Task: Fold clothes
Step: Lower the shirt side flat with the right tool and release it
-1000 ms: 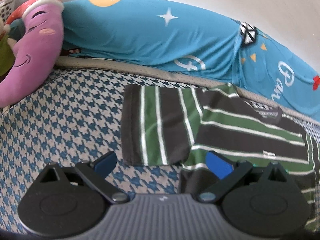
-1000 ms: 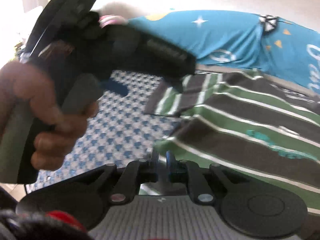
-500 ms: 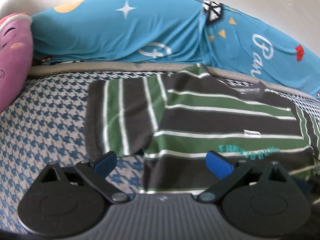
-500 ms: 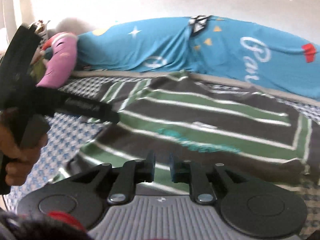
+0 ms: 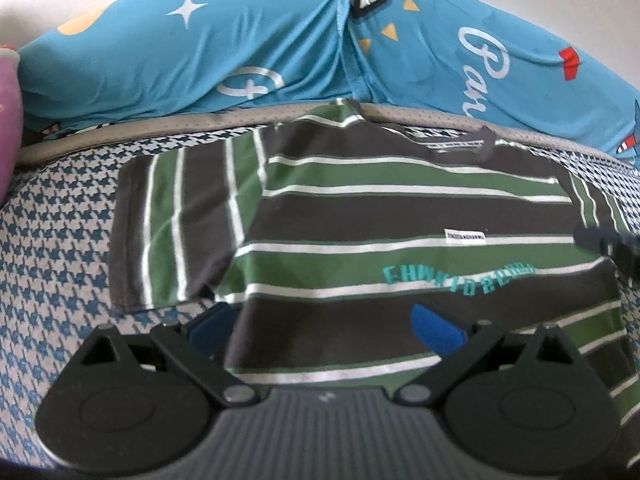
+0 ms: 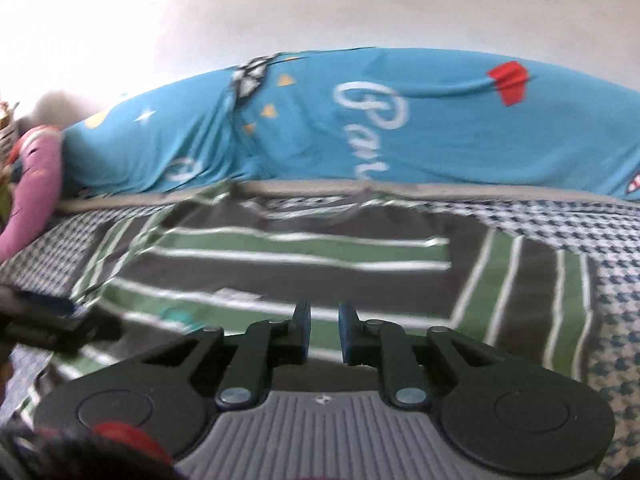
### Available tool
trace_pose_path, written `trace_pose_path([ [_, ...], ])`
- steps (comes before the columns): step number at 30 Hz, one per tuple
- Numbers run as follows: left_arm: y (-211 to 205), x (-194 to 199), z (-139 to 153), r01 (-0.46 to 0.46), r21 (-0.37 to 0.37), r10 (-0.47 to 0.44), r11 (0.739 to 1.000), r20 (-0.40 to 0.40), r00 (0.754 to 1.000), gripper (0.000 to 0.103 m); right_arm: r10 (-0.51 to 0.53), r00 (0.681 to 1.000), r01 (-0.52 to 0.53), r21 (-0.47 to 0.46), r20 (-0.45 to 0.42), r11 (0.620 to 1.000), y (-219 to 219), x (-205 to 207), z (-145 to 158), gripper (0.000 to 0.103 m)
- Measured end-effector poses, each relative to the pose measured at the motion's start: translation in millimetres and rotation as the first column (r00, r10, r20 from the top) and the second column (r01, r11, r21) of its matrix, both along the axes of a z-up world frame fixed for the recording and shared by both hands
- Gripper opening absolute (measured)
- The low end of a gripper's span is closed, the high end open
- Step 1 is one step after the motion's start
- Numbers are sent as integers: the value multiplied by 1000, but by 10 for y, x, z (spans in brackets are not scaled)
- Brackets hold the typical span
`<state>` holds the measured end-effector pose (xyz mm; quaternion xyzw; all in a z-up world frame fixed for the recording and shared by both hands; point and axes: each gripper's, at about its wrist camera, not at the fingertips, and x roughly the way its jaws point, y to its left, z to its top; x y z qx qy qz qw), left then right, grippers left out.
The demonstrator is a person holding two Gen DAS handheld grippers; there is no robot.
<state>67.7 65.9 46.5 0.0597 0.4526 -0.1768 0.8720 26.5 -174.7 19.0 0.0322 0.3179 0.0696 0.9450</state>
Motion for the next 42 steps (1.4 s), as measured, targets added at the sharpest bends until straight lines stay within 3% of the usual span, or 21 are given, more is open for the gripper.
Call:
trace_pose_path([
  [9, -62, 0, -56, 12, 11, -12, 1000, -16, 1000, 100, -118, 993, 117, 49, 16, 992, -394, 449, -64, 16],
  [17, -22, 58, -102, -6, 12, 7, 1000, -29, 1000, 100, -154, 988, 154, 15, 6, 988, -527, 713, -195, 16],
  [23, 13, 82, -115, -17, 14, 17, 1000, -28, 999, 100, -162, 987, 162, -14, 9, 987, -571, 904, -265, 27],
  [27, 54, 106, -131, -25, 17, 25, 1000, -33, 999, 100, -147, 988, 149, -61, 36, 987, -555, 1030, -261, 40],
  [35, 90, 112, -159, -20, 25, 20, 999, -38, 999, 100, -118, 992, 123, -155, 40, 980, -546, 1240, -368, 56],
  [38, 82, 116, -177, -21, 33, 23, 999, -40, 999, 100, -112, 993, 117, -139, 42, 983, -561, 1254, -393, 55],
  [40, 75, 122, -193, -24, 34, 25, 999, -43, 999, 100, -95, 995, 99, -112, 39, 989, -570, 1247, -394, 45],
  [42, 62, 127, -212, -26, 35, 28, 999, -47, 999, 100, -77, 996, 80, -101, 36, 992, -558, 1242, -388, 23],
])
